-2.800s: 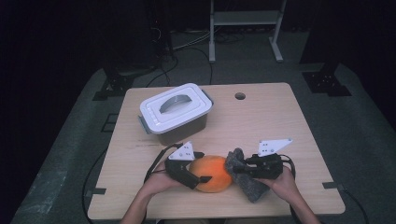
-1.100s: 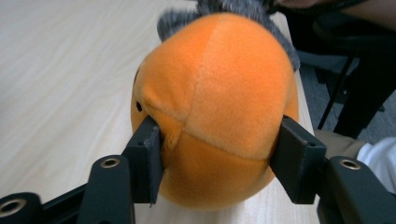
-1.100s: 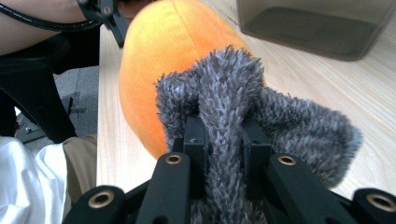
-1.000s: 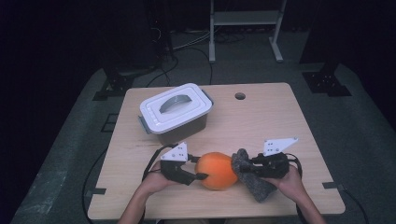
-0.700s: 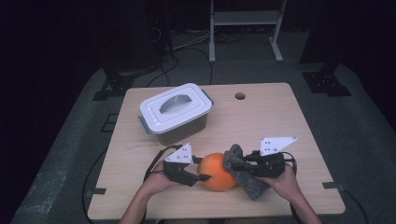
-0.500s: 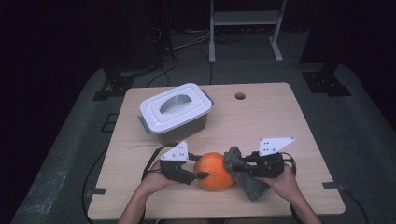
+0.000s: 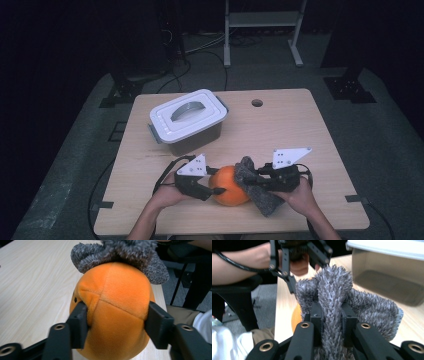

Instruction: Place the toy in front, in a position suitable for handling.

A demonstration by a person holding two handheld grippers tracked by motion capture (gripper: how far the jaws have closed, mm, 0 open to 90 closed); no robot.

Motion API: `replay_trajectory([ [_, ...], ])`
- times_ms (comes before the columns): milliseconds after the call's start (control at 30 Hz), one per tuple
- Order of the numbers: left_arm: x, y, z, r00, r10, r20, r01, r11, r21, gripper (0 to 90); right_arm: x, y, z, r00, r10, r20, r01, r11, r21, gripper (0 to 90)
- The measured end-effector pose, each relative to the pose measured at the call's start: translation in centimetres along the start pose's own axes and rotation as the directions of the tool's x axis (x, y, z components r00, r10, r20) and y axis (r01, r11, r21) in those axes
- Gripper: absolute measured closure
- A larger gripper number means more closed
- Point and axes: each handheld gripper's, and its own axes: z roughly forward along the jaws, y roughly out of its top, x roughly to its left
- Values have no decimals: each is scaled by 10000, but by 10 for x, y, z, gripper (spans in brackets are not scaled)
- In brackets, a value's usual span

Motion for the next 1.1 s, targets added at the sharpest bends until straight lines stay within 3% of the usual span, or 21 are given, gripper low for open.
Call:
replay_trajectory([
  [167,4,-3,2,9994,-349,28,349,9991,-248,182,-6,-11,-4,9996,259,60,-261,9994,244,760],
  [267,9,-10,5,9968,-782,162,784,9969,-96,163,-7,-13,-7,9994,315,124,-319,9991,285,760],
  [333,11,-14,8,9935,-1037,464,1051,9940,-298,212,-8,-15,-9,9993,355,152,-360,9989,287,760],
  [367,10,-15,8,9943,-956,468,980,9938,-518,306,-10,-16,-11,9988,445,182,-451,9984,344,760],
  [400,10,-15,8,9943,-956,468,980,9938,-518,343,-10,-16,-11,9988,445,182,-451,9984,344,760],
  [500,9,-12,5,9963,-800,312,817,9950,-579,399,-9,-13,-13,9990,372,236,-378,9989,264,760],
  [700,0,-1,4,9998,-181,96,185,9992,-347,446,0,6,-15,9998,-33,188,40,9992,-403,760],
  [767,1,-1,3,9998,-181,66,183,9994,-291,446,3,10,-11,9992,-297,270,302,9994,-190,760],
  [900,2,-4,3,9994,-282,202,290,9988,-407,443,-2,2,-10,9999,-50,155,50,10000,2,759],
  [1033,2,-2,8,9988,-450,194,459,9977,-491,336,-5,-5,-12,9999,126,48,-126,9998,132,760],
  [1100,3,-2,14,9974,-716,-25,714,9962,-493,162,-7,-8,-12,9998,165,-90,-164,9997,172,760],
])
